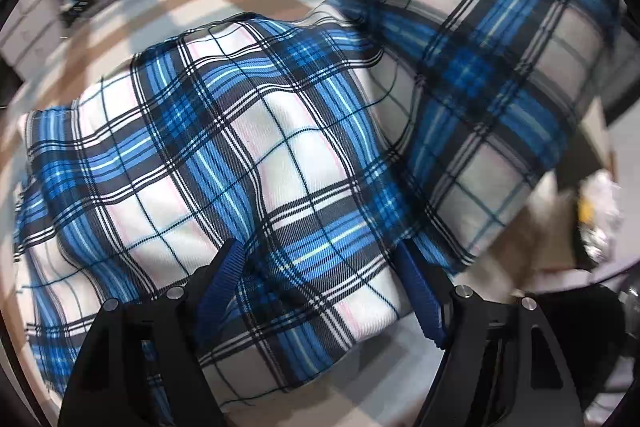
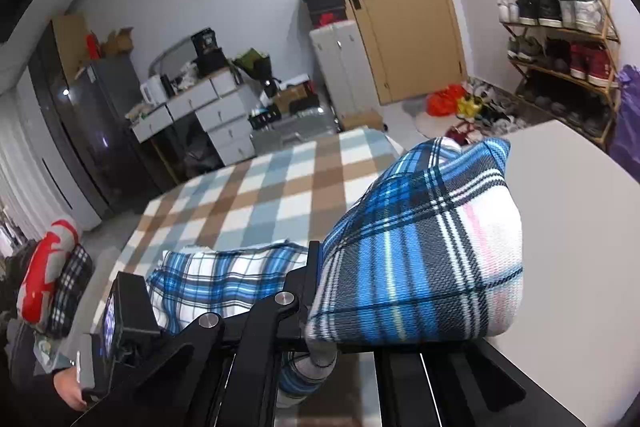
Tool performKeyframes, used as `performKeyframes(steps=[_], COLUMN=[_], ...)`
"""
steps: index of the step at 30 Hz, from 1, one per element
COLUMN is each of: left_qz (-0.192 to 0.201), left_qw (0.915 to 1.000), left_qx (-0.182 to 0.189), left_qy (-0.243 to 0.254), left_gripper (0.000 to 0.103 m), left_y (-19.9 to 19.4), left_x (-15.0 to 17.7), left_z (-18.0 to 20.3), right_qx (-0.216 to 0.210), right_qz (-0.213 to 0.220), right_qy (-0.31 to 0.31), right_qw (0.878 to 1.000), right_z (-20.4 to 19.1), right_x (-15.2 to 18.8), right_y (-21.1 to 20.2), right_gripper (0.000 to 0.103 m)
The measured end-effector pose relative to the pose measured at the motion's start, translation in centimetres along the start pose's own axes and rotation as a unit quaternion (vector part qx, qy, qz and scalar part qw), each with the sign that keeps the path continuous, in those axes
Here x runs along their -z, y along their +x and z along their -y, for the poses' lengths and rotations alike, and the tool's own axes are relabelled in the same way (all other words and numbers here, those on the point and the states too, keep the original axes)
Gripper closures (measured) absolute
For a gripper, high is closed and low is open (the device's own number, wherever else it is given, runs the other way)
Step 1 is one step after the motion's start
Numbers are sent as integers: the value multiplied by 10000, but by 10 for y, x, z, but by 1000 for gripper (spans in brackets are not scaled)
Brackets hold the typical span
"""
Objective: Fold large clothes
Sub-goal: 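Grasp the folded shirt's end with the right gripper and fold it over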
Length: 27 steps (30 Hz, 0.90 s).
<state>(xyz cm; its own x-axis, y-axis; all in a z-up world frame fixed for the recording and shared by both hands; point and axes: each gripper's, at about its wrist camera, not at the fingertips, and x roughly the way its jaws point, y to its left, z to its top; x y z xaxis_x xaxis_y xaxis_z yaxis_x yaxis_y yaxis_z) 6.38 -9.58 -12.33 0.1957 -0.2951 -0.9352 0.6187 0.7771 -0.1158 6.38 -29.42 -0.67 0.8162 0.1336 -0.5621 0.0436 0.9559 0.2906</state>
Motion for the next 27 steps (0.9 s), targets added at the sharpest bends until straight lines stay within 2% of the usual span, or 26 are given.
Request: performKeyframes(steps=[3, 5, 6, 8, 13, 15, 17, 20, 23, 25, 27], left_qz=[169, 188, 125, 248, 318, 292, 246, 216, 647, 1019, 1308], left_qw=[9995, 9980, 9961, 9942, 9956, 9951, 9920, 9812, 9714, 9687, 9640], left_qx=[181, 262, 400, 398, 428, 697, 1093, 1589, 1874, 1735, 1556], left_qy=[-176, -535, -776, -966, -767, -643, -581, -1077, -1306, -1452, -1715], left_gripper=[30, 30, 30, 30, 30, 30, 30, 34, 34, 34, 34], left_y=[-12, -9, -2, 1, 10, 14, 17, 7, -38, -75, -104], left_x=[-3, -7, -9, -11, -24, -32, -38, -45, -41, -28, -12], left_z=[-7, -23, -31, -34, -16, -2, 8, -3, -33, -62, -99], right_qx=[332, 464, 461, 419, 53, 4, 153, 139, -146, -309, -551], right_qz=[-158, -263, -291, -260, -115, -7, 68, 103, 355, 482, 573], right_qy=[-246, -238, -186, -83, 69, 33, -127, -240, -817, -1345, -2199], right_qw=[9990, 9983, 9983, 9987, 9999, 10000, 9998, 9996, 9959, 9893, 9723], right_z=[5, 12, 15, 18, 23, 31, 34, 34, -4, -39, -94], right_x=[4, 6, 5, 3, -14, -20, -26, -38, -42, -34, -9], right_y=[-3, -2, -1, -1, -5, -12, -15, -23, -36, -40, -39], right_gripper=[99, 99, 99, 99, 99, 99, 99, 99, 99, 99, 99])
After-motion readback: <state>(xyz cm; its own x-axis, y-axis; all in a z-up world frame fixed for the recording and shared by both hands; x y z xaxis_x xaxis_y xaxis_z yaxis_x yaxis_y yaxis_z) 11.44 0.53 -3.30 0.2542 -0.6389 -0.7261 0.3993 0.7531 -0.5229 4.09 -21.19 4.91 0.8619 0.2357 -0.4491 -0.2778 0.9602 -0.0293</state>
